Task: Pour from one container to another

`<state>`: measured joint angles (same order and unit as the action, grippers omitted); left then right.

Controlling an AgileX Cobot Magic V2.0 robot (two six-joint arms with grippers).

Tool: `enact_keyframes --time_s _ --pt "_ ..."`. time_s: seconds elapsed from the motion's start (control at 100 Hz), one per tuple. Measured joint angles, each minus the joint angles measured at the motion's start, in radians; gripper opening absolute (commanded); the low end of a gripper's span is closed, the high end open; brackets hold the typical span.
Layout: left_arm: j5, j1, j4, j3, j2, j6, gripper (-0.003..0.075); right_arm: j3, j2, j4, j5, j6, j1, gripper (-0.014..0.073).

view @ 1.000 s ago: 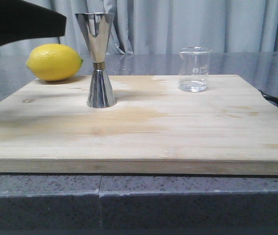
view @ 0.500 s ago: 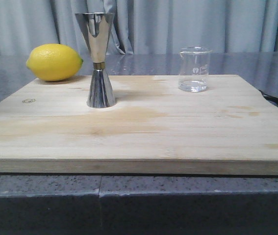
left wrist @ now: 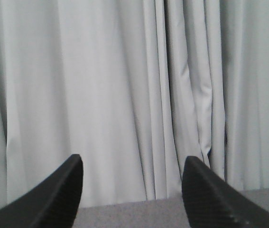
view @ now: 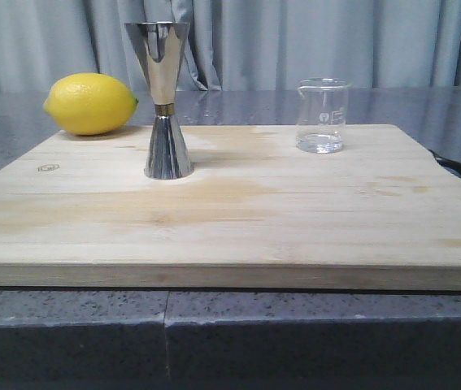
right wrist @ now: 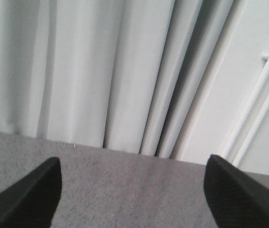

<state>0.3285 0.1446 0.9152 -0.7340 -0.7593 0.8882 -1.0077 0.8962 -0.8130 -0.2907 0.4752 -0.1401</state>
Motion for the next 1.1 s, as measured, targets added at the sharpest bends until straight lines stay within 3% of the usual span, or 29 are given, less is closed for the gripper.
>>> enact_keyframes --time_s 0.29,0.7,0.92,1.0,1.1 --pt "0.003 -0.004 0.000 0.060 0.166 0.005 0.0421 0.139 -0.299 -0.016 0.014 0.000 0.000 0.0533" --pt "0.049 -0.004 0.003 0.419 0.424 0.037 0.0421 0.550 -0.747 0.010 0.001 0.000 0.000 0.0533" --pt "0.051 -0.004 0.003 0.575 0.528 0.041 0.0419 0.684 -0.837 0.026 -0.028 0.000 0.000 0.0530" --pt "0.057 -0.004 0.003 0.604 0.536 0.041 0.0375 0.704 -0.837 0.027 -0.029 0.000 0.000 0.0491" --pt "0.077 -0.004 0.006 0.614 0.537 0.043 0.0254 0.707 -0.837 0.029 -0.030 0.000 0.000 0.0349"
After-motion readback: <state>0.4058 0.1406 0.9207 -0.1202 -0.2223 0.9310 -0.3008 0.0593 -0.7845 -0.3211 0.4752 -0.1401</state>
